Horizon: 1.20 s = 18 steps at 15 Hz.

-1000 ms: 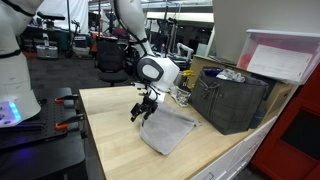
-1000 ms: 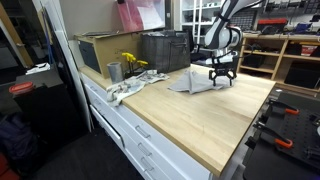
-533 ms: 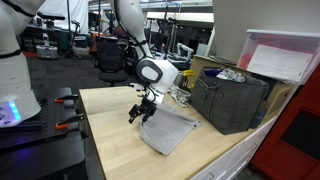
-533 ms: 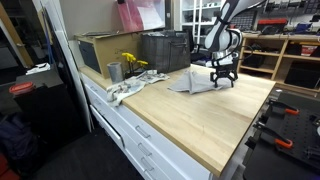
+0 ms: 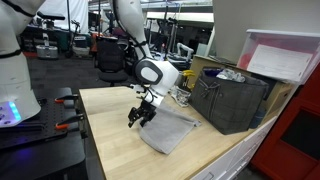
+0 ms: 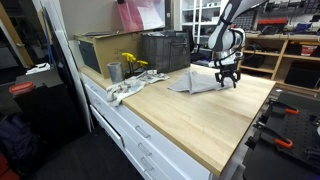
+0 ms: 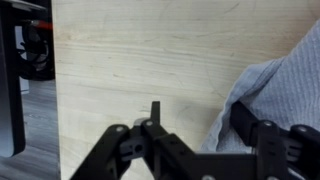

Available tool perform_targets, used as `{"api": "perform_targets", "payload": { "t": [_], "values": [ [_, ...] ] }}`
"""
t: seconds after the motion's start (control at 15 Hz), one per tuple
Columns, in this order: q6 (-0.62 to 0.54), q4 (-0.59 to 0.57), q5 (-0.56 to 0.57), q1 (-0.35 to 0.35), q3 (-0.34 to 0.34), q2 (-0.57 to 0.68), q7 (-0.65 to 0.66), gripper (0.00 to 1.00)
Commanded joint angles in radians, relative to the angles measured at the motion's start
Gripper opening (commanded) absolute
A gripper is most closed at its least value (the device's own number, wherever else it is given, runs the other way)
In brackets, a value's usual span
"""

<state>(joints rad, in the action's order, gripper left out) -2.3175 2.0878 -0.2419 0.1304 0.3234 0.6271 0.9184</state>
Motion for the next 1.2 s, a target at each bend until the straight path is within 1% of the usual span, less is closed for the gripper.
{"api": "perform_targets", "payload": {
  "t": [0.0, 0.2, 0.27, 0.4, 0.53, 0.67, 0.8, 0.87, 1.13],
  "values": [
    [0.009, 0.027, 0.008, -0.011, -0.006, -0.030, 0.059, 0.43],
    [0.009, 0.028, 0.005, -0.016, -0.017, -0.039, 0.069, 0.21],
    [0.007, 0.029, 0.006, -0.018, -0.019, -0.042, 0.069, 0.12],
    [0.004, 0.033, 0.001, -0.016, -0.026, -0.053, 0.061, 0.01],
    [0.007, 0.035, -0.003, -0.011, -0.034, -0.065, 0.048, 0.00],
    [0.025, 0.037, -0.015, 0.015, -0.053, -0.086, -0.012, 0.01],
    [0.040, 0.048, -0.025, 0.055, -0.075, -0.117, -0.131, 0.01],
    [0.057, 0.054, -0.018, 0.078, -0.081, -0.135, -0.219, 0.01],
    [0.132, 0.074, 0.027, 0.121, -0.056, -0.205, -0.480, 0.01]
  ]
}}
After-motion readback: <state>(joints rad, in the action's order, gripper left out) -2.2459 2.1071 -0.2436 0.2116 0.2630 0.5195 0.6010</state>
